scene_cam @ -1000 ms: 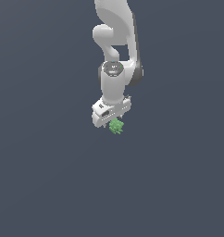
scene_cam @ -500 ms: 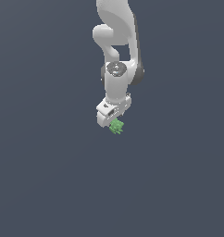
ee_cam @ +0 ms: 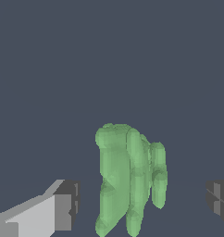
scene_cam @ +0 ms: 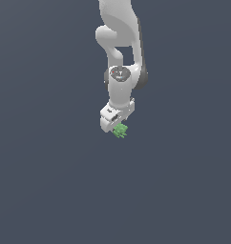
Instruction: Pick up the object and move it to a goal position.
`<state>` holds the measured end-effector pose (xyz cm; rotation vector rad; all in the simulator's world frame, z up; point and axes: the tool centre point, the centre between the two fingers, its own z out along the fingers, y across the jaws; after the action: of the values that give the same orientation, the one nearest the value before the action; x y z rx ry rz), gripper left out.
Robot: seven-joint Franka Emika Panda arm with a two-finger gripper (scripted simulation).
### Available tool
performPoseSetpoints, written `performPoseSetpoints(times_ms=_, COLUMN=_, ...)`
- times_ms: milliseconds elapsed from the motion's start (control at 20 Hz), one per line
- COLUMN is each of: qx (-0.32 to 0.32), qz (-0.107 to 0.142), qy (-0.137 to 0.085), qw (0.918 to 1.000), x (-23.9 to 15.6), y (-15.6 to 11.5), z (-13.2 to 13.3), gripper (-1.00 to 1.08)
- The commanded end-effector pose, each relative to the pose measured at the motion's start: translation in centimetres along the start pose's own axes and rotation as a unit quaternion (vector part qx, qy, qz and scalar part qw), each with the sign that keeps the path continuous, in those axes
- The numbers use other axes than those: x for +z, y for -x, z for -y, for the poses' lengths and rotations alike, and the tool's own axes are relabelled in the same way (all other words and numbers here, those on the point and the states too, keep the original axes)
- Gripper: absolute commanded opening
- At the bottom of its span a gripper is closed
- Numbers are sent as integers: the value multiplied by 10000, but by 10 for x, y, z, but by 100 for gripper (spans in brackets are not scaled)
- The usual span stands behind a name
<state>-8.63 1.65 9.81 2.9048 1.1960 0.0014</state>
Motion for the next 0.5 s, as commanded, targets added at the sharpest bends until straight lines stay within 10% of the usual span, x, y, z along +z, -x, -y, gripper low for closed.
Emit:
performPoseSetpoints(times_ms=0, qx=-7, qz=3, qy=-4, qw=10000, x=10, y=0, z=1, gripper=100)
performPoseSetpoints(times_ms=450, qx=-22, qz=4, qy=-3, qw=10000, x=40, y=0, z=1, gripper=100)
